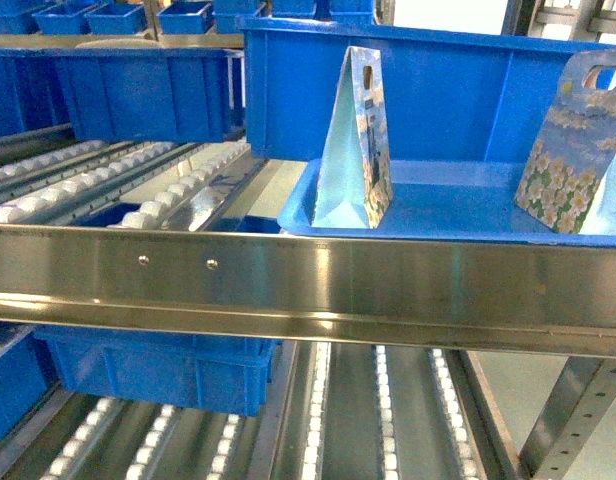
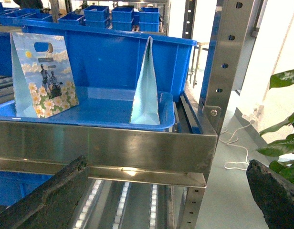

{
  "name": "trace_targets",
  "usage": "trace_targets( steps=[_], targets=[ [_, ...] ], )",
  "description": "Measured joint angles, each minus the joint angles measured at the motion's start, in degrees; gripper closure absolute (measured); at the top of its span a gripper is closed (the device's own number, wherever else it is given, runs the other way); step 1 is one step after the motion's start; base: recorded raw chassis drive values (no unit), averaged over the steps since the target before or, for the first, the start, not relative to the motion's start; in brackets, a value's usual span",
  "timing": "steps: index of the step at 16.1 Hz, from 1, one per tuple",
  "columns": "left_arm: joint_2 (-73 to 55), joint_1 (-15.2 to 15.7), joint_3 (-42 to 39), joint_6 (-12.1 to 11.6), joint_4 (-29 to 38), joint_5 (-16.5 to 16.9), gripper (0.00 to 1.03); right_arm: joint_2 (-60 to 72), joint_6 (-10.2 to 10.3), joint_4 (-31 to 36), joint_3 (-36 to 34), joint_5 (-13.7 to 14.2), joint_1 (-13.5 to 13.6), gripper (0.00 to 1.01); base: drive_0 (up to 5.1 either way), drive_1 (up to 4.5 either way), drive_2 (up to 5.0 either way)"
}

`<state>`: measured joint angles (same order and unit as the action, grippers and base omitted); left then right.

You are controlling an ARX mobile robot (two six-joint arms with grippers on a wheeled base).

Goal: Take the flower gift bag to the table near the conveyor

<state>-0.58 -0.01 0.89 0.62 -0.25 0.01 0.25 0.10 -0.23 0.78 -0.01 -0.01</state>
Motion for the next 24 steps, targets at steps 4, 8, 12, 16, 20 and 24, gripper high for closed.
trace_targets(
  steps=[4, 8, 12, 16, 20, 24],
  targets=[
    [0.00, 0.00, 0.00, 0.00, 0.00, 0.00, 0.05, 0.02, 0.02, 0.00, 0.00, 0.02, 0.00, 0.03, 0.0, 0.00, 0.0],
    [0.00, 0.00, 0.00, 0.00, 0.00, 0.00, 0.05, 0.00, 0.02, 0.00, 0.00, 0.02, 0.00, 0.03, 0.0, 0.00, 0.0],
    [0.00, 0.00, 0.00, 0.00, 0.00, 0.00, 0.05, 0.00, 0.02, 0.00, 0.00, 0.00, 0.00, 0.03, 0.0, 0.00, 0.0],
    [0.00, 0.00, 0.00, 0.00, 0.00, 0.00, 0.05, 0.00, 0.02, 0.00, 0.00, 0.02, 0.00, 0.03, 0.0, 0.00, 0.0],
    [-18.56, 2.93, 2.73, -1.51, 18.84, 4.24, 0.05, 16.41, -0.15, 16.92, 1.49, 5.01, 8.09, 0.03, 0.0, 0.00, 0.0],
    [-47.34, 0.44, 15.56, -1.36, 31.71, 8.48, 0.05, 47.47, -2.08, 36.41, 13.05, 6.10, 13.00, 0.03, 0.0, 0.00, 0.0]
  ],
)
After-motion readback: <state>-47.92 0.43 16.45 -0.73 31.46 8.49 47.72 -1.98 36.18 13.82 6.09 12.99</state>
